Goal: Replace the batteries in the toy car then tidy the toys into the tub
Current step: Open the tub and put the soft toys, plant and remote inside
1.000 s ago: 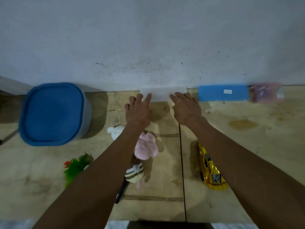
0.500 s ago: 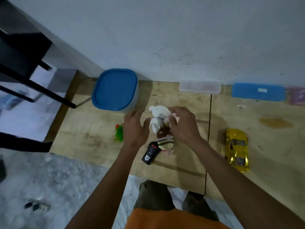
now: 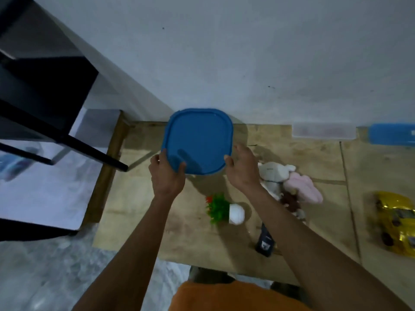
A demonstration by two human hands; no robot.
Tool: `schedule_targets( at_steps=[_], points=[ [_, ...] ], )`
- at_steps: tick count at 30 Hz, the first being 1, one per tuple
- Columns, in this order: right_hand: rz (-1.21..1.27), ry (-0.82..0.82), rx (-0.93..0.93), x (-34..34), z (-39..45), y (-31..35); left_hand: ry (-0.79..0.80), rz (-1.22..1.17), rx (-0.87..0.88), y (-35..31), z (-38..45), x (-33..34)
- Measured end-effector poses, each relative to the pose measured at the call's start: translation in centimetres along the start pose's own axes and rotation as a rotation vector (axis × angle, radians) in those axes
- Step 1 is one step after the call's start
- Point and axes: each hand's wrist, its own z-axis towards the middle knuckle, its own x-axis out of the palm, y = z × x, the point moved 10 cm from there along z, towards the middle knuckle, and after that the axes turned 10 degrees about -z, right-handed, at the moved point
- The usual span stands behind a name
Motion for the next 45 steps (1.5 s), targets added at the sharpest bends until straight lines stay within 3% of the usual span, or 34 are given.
schedule_targets(
  at_steps=[8, 16, 20, 31, 37, 45],
  points=[
    [0.187, -0.022, 0.262, 3.9, 2.1, -0.1, 0.18, -0.189, -0.074, 2.6, 8.8, 2.2],
    [0.524, -0.114, 0.54, 4.6, 2.3, -1.2, 0.161, -0.347, -0.148, 3.7, 9.8, 2.7],
    [0.58, -0.171, 0.572, 4.5, 2.9, -1.0, 0.182, -0.399, -0.197, 4.3, 10.6, 3.2],
    [0.233, -0.277, 0.33, 3.0, 0.6, 1.8, 0.074, -0.461, -0.104, 2.5, 8.1, -0.7],
    [0.238, -0.122, 0.119, 4.8, -5.2, 5.2, 0.005, -0.339, -0.047, 6.1, 2.0, -7.4],
    [0.288, 0.261, 0.183, 14.1, -15.2, 2.4, -0.014, -0.157, -0.221, 18.2, -7.8, -8.7]
  ],
)
